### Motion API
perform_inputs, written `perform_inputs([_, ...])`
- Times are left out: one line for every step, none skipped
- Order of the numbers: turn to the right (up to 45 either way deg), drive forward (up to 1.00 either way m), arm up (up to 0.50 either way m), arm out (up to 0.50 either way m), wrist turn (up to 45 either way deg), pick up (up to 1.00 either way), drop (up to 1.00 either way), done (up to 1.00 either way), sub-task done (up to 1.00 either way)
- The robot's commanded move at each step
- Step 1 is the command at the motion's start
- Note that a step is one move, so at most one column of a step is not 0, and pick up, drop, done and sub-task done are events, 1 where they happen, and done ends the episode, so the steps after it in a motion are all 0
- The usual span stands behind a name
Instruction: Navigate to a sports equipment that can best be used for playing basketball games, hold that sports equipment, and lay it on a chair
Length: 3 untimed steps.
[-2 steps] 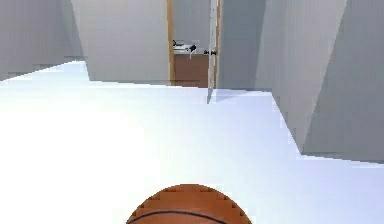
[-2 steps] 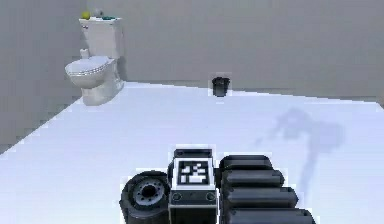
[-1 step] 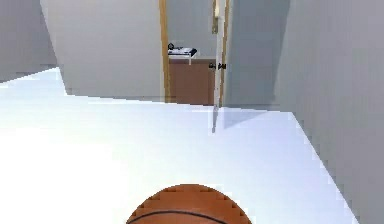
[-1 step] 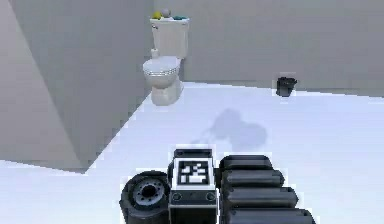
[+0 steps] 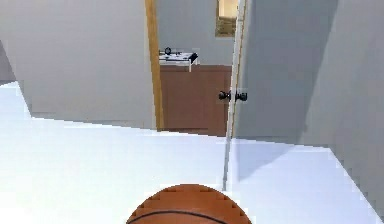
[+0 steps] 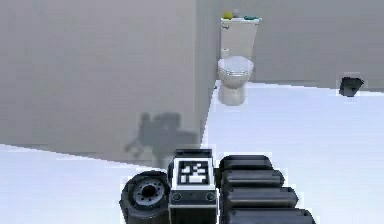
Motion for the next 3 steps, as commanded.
perform_inputs([0.0, 1.0, 0.0, 0.0, 0.0, 0.0, 0.0, 0.0, 0.0])
perform_inputs([-9.0, 0.0, 0.0, 0.0, 0.0, 0.0, 0.0, 0.0, 0.0])
perform_inputs([0.0, 0.25, 0.0, 0.0, 0.0, 0.0, 0.0, 0.0, 0.0])
